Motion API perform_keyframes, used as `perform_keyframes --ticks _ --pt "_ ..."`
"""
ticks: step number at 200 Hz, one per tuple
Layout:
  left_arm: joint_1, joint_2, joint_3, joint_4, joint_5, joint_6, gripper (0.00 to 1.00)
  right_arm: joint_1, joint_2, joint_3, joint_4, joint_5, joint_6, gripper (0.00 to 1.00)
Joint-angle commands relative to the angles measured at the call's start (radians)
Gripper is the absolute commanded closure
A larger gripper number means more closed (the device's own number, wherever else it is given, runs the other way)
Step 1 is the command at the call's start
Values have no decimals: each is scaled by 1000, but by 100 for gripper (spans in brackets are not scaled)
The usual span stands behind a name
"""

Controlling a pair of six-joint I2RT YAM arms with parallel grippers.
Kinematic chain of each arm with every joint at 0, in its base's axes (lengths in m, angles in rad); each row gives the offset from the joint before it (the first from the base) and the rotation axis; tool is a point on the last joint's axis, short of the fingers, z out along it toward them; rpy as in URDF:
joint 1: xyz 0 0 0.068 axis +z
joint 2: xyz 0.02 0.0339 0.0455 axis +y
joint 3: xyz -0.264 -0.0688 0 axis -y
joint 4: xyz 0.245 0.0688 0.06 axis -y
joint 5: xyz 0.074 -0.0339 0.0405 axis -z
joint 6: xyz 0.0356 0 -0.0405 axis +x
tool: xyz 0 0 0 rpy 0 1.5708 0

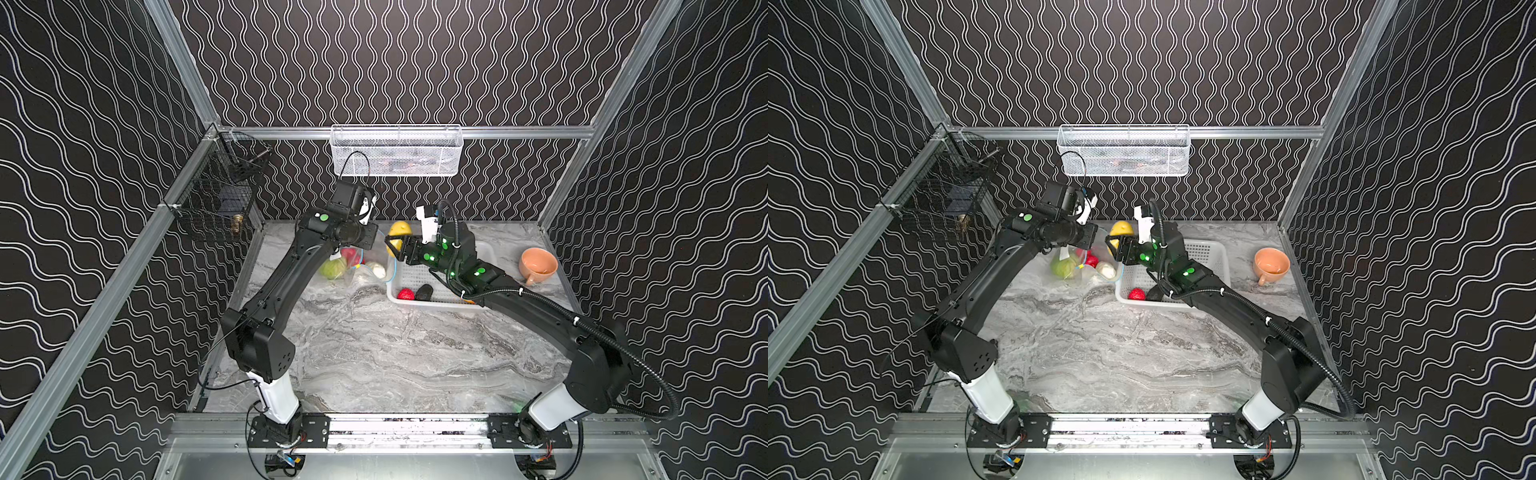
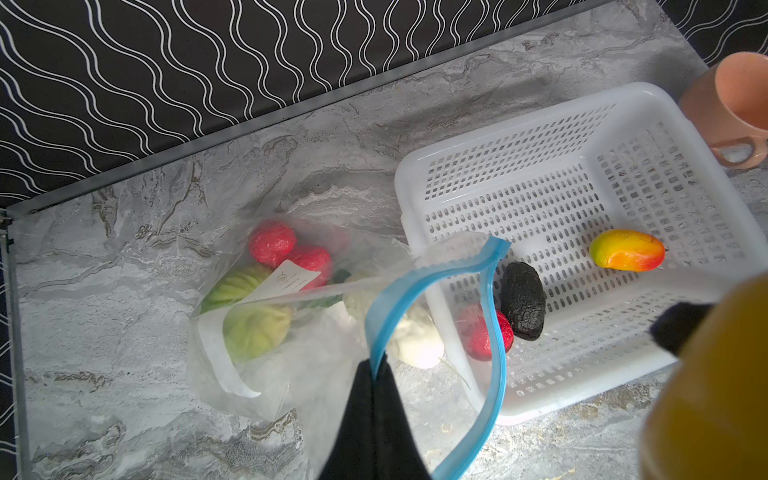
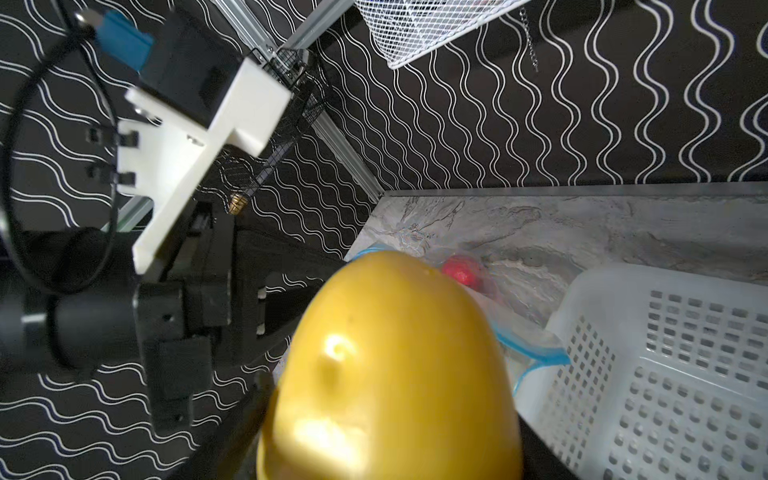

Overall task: Place the food in the zip-top bag and seal the zipper
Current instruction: 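Carry the yellow potato over the bag and lower it inside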

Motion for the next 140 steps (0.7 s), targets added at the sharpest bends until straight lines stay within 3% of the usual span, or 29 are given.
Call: perform_keyframes --ticks 1,43,140 --pt "1 -7 5 22 1 8 100 17 21 31 -27 27 -44 40" --pt "1 -8 17 16 -5 5 100 71 91 89 -80 139 -123 40" --pt "1 -9 33 6 2 4 100 77 179 132 -107 154 -148 40"
